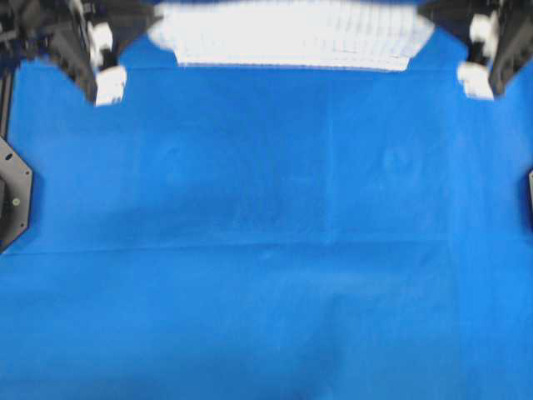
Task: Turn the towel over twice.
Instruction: 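Lift the towel by its far corners up and away with both grippers, then swing the held edge over and lay the towel down toward the near side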
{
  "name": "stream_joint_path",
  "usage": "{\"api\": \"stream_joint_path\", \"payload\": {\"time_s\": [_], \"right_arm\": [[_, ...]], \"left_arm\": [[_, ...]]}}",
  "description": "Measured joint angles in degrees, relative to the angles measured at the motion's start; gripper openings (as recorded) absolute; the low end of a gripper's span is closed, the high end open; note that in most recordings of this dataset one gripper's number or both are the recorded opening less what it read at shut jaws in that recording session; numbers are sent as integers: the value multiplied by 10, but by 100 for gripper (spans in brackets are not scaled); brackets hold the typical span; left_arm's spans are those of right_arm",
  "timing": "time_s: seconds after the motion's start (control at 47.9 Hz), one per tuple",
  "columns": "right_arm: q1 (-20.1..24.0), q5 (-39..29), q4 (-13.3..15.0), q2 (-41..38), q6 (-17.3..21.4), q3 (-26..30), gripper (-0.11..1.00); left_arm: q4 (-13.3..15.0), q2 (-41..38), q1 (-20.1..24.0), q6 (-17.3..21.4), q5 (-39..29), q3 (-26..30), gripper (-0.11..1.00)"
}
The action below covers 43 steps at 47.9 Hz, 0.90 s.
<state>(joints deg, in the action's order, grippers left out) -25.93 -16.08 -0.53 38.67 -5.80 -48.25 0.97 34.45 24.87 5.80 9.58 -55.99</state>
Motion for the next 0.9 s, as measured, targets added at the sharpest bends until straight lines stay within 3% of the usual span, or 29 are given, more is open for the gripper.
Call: {"api": "stream_joint_path", "payload": {"time_s": [0.125, 0.334, 0.668, 0.897], "right_arm": [[43, -6, 0, 3, 30, -36, 5], [90, 3, 0, -11, 85, -91, 5], [209, 105, -2, -81, 207, -173, 5], [267, 150, -2, -150, 264, -178, 5]], "left_arm": [[0, 0, -54, -3, -33, -18, 3], [0, -28, -125, -26, -30, -62, 3], [1, -124, -223, -87, 18, -99, 3], [1, -187, -288, -132, 20, -91, 3]]}}
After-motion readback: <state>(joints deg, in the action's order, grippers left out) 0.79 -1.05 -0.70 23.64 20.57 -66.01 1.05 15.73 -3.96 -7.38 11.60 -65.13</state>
